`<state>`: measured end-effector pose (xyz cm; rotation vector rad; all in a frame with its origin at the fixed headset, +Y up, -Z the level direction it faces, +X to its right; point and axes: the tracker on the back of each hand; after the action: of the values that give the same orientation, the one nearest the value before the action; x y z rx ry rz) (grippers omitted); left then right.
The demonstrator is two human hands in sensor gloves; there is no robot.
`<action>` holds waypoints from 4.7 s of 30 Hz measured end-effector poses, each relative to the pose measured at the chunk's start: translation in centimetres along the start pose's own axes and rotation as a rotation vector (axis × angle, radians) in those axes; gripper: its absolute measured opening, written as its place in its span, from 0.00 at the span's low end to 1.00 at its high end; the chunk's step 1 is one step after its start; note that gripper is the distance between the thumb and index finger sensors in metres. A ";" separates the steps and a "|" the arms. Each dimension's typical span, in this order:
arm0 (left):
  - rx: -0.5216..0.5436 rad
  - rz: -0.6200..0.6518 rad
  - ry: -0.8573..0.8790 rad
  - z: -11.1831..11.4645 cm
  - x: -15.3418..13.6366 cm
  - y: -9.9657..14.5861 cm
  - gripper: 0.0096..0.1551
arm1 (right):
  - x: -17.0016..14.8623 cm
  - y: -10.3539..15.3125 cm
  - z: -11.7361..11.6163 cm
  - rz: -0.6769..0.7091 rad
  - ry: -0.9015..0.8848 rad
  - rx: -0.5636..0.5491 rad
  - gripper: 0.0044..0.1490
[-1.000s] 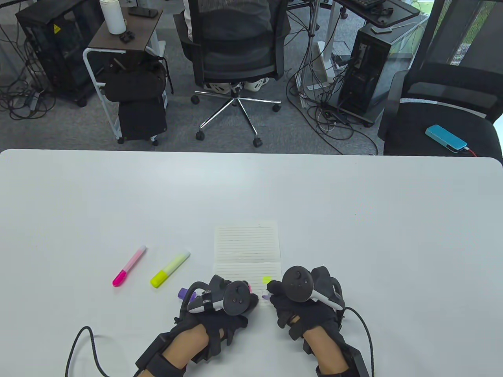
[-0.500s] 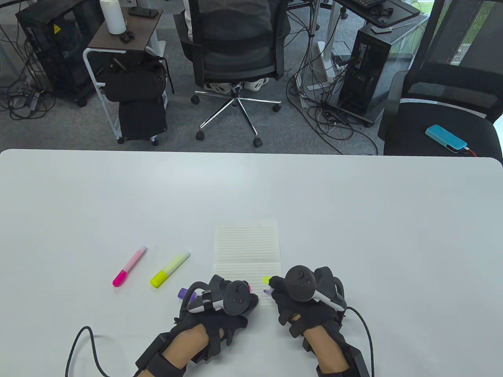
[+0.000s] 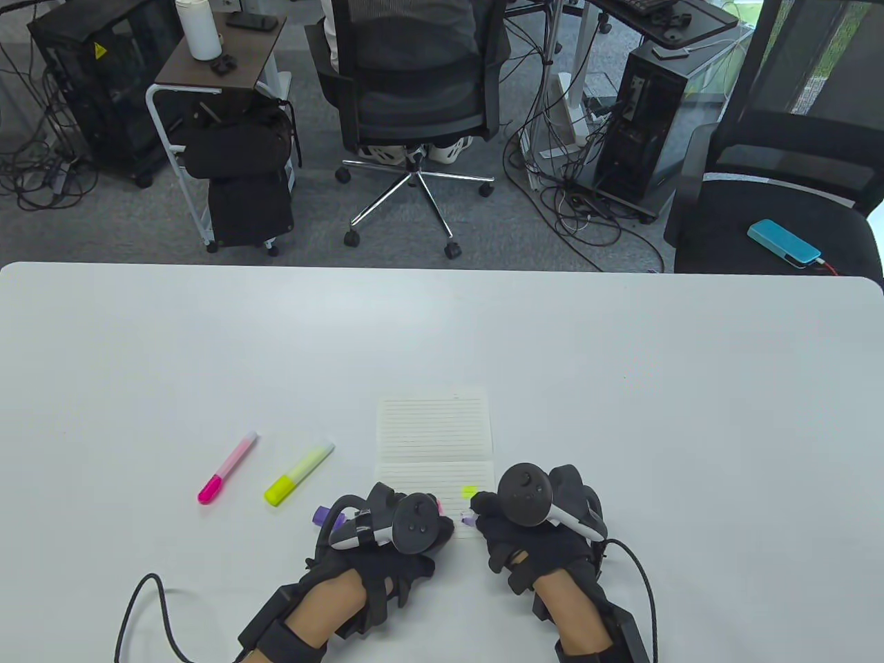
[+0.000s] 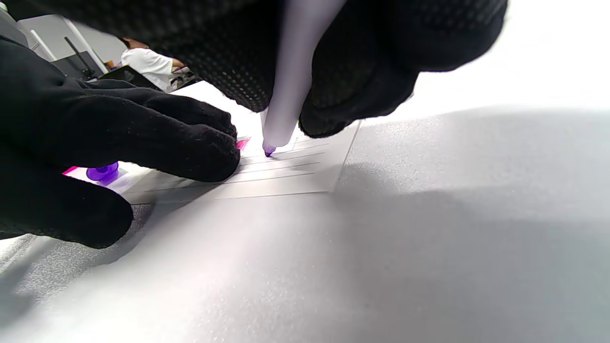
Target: Apply highlighter ink on paper
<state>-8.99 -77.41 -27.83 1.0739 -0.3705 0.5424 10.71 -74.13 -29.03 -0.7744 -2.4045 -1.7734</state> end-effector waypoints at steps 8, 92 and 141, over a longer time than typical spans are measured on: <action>-0.003 0.000 0.001 0.0 0.0 0.0 0.40 | 0.0 -0.1 0.0 -0.004 -0.010 0.014 0.25; -0.032 -0.001 0.006 0.1 -0.1 -0.1 0.41 | -0.1 -0.6 0.1 -0.065 0.052 -0.038 0.24; -0.043 -0.003 0.014 0.1 -0.3 -0.2 0.41 | 0.0 -0.6 0.3 -0.079 0.063 -0.047 0.24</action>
<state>-9.08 -77.63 -28.09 1.0290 -0.3671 0.5371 10.57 -73.99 -29.66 -0.6266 -2.3931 -1.8600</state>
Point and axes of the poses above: the tracker on the back of each hand, its own x axis roughly to the thumb side, its own y axis roughly from the fingertips to the wrist, z = x × y, and after that the axes turned 3 degrees about z, right-handed
